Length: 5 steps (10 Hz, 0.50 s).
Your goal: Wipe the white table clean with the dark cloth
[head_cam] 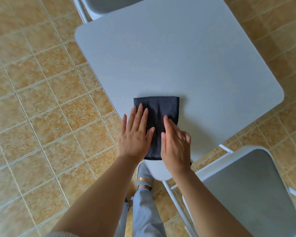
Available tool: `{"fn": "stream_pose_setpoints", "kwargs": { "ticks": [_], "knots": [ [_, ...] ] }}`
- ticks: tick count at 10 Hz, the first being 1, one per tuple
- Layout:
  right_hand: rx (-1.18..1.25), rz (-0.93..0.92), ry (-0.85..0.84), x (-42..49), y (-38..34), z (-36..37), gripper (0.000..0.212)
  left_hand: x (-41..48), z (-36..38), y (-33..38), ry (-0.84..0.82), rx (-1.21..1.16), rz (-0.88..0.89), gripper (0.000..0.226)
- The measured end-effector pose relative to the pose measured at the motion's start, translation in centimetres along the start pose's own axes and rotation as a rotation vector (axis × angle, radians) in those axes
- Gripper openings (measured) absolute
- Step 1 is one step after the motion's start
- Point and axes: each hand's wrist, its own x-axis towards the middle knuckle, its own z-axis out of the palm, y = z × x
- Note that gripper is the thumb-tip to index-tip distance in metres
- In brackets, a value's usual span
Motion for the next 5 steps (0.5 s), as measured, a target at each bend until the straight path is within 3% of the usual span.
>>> {"fn": "stream_pose_setpoints", "kwargs": {
  "ticks": [2, 5],
  "knots": [
    [-0.298, -0.035, -0.13, -1.0, 0.5, -0.4, 0.056, -0.5, -0.5, -1.6, -0.099, 0.28, 0.025, 0.061],
    [-0.07, -0.039, -0.174, 0.3, -0.1, -2.1, 0.059, 0.3, -3.9, 0.0, -0.265, 0.332, 0.045, 0.062]
  ]
}}
